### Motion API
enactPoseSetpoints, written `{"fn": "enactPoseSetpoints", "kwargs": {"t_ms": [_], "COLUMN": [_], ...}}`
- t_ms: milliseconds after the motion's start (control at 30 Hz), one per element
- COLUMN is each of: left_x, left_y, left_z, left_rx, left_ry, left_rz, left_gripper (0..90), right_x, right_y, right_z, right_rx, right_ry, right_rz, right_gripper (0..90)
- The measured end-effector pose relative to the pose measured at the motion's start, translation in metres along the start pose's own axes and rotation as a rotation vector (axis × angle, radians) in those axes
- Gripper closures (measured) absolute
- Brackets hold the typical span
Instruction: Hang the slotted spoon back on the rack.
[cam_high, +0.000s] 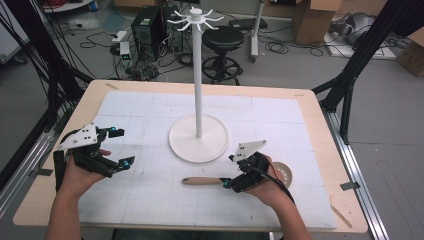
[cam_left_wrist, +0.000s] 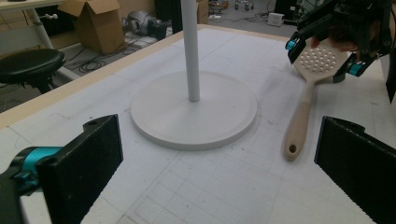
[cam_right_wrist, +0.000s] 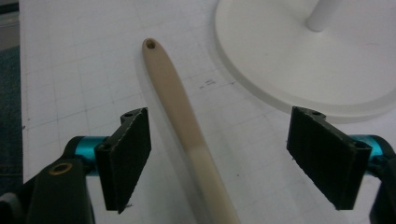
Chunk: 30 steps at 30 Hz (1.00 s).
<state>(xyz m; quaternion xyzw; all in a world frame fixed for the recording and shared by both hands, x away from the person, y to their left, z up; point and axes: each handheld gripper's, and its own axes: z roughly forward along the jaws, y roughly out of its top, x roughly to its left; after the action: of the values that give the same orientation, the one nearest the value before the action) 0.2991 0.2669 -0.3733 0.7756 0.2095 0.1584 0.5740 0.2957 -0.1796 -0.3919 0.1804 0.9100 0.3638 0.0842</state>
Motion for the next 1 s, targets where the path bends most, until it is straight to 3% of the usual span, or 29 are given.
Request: {"fn": "enactPoseSetpoints", "kwargs": {"t_ms": [367, 667, 1000], "left_x": [0.000, 0.001, -0.001], "left_y": [-0.004, -0.004, -0.003], "left_z": [0.000, -0.001, 0.001], "left_rx": [0.008, -0.004, 0.003], "left_ry": [0.006, 0.001, -0.003], "left_rz": [-0.009, -0.010, -0.005], "left_gripper": [1.7, 1.6, 1.7], "right_x": [0.002, 0.005, 0.004], "right_y": [0.003, 0.004, -0.001], "right_z": [0.024, 0.033, 0.039], "right_rx": [0.136, 0.179, 0.281], "right_ry": [0.064, 0.078, 0.068], "right_rz": [-0.029, -0.054, -0.055], "right_gripper": [30.4, 39.8, 48.9]}}
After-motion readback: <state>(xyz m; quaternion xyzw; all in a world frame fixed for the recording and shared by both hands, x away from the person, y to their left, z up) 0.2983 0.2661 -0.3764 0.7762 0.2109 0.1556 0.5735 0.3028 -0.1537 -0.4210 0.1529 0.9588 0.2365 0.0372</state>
